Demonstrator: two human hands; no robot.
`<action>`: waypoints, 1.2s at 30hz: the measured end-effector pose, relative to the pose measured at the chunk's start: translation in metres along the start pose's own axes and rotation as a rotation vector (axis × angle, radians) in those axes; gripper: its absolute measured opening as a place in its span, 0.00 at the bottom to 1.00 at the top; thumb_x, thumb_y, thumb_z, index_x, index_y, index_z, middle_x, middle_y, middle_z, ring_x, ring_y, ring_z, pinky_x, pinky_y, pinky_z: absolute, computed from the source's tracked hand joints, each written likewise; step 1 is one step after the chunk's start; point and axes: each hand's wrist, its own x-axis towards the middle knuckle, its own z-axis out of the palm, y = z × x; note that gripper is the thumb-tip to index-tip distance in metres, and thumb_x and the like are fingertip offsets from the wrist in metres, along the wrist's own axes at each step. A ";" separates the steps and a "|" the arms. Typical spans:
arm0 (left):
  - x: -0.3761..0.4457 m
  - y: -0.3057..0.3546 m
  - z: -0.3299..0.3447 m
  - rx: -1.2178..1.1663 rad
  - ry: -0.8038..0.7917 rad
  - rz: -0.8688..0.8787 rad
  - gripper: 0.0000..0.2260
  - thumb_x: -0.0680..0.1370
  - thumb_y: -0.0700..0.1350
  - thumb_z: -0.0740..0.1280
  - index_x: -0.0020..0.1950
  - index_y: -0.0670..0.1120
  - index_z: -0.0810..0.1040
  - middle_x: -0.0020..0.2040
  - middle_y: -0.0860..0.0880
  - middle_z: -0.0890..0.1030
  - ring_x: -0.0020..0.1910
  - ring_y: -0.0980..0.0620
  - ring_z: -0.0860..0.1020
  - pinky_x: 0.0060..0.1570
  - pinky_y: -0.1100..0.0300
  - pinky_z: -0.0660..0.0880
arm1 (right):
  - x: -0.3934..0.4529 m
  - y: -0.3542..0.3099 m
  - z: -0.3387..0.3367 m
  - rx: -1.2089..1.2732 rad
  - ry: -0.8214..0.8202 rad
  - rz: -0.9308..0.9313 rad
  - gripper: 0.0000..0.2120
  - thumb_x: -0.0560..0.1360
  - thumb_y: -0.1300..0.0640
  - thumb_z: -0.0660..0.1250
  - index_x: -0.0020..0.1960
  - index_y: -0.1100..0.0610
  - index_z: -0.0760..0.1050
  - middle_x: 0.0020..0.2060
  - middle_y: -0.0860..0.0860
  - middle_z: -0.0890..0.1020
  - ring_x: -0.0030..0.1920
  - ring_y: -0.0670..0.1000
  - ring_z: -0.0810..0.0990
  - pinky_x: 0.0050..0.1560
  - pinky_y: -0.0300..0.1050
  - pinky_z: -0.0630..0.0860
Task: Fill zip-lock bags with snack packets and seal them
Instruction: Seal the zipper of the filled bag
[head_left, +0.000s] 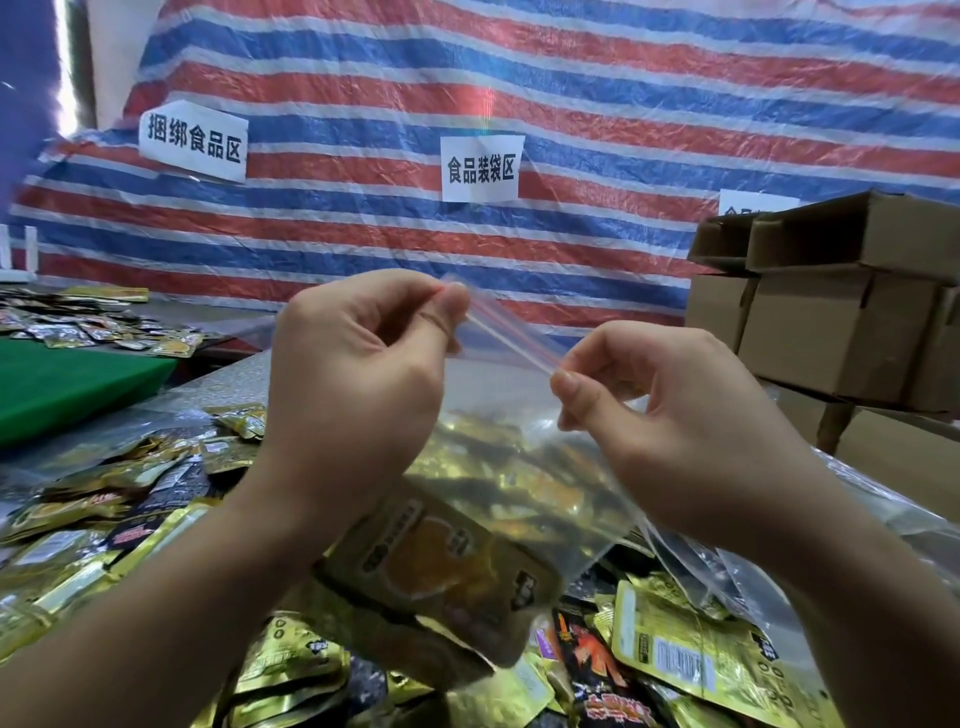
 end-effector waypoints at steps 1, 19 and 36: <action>0.001 -0.001 -0.002 -0.001 0.013 -0.005 0.09 0.80 0.45 0.68 0.41 0.45 0.83 0.32 0.47 0.81 0.30 0.45 0.77 0.29 0.49 0.72 | 0.000 0.001 -0.001 -0.004 -0.003 0.001 0.08 0.77 0.49 0.67 0.39 0.47 0.78 0.36 0.41 0.83 0.39 0.43 0.81 0.39 0.42 0.74; 0.016 -0.025 -0.014 -0.005 0.177 -0.070 0.11 0.80 0.49 0.67 0.38 0.52 0.81 0.31 0.53 0.80 0.29 0.55 0.74 0.31 0.56 0.73 | 0.003 0.016 -0.024 -0.127 -0.059 -0.007 0.11 0.77 0.52 0.69 0.36 0.46 0.75 0.30 0.33 0.78 0.31 0.37 0.75 0.33 0.29 0.69; 0.010 -0.030 0.002 -0.196 -0.077 -0.145 0.08 0.80 0.48 0.66 0.43 0.49 0.81 0.34 0.51 0.81 0.30 0.58 0.74 0.30 0.65 0.72 | -0.001 0.008 0.004 -0.072 -0.146 0.023 0.33 0.71 0.32 0.61 0.74 0.38 0.59 0.58 0.33 0.73 0.57 0.32 0.72 0.55 0.36 0.73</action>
